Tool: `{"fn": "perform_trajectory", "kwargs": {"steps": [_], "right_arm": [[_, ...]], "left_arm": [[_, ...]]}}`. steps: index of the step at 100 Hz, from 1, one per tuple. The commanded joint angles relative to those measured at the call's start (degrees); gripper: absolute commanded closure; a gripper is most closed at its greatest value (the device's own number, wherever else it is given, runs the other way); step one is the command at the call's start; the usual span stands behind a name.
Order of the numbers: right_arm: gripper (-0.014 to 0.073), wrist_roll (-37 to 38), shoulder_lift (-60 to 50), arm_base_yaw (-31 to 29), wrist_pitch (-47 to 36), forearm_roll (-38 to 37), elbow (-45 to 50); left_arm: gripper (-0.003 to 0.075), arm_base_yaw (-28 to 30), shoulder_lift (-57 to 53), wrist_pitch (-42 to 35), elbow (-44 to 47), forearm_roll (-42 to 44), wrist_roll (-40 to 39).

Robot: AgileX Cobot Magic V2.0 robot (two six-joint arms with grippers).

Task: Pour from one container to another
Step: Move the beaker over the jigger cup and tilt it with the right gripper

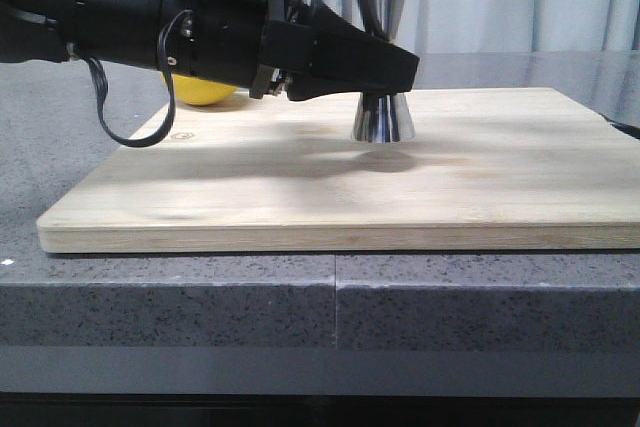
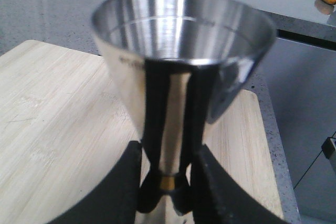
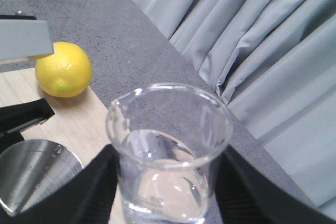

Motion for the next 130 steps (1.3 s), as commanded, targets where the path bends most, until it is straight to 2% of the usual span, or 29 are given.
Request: {"fn": "perform_trajectory", "kwargs": {"steps": [1,32,78,130], "right_arm": [[0.0301,-0.1,-1.9,-0.1,-2.2,-2.2,-2.2],[0.0301,-0.1,-2.2,-0.1,-1.7,-5.6,-2.2],[0.0301,-0.1,-2.2,3.3,2.4,-11.4,-2.2],[0.0301,-0.2,-2.2,3.3,2.6,-17.1,-2.2]], "left_arm": [[0.0741,0.1,-3.3,-3.8,-1.8,-1.8,-0.7],[0.0741,0.1,-3.3,-3.4,-1.8,-1.8,-0.7],[0.0741,0.1,-3.3,-3.0,-1.8,-1.8,-0.7],[0.0741,0.1,-3.3,-3.0,-1.8,-1.8,-0.7]]}}
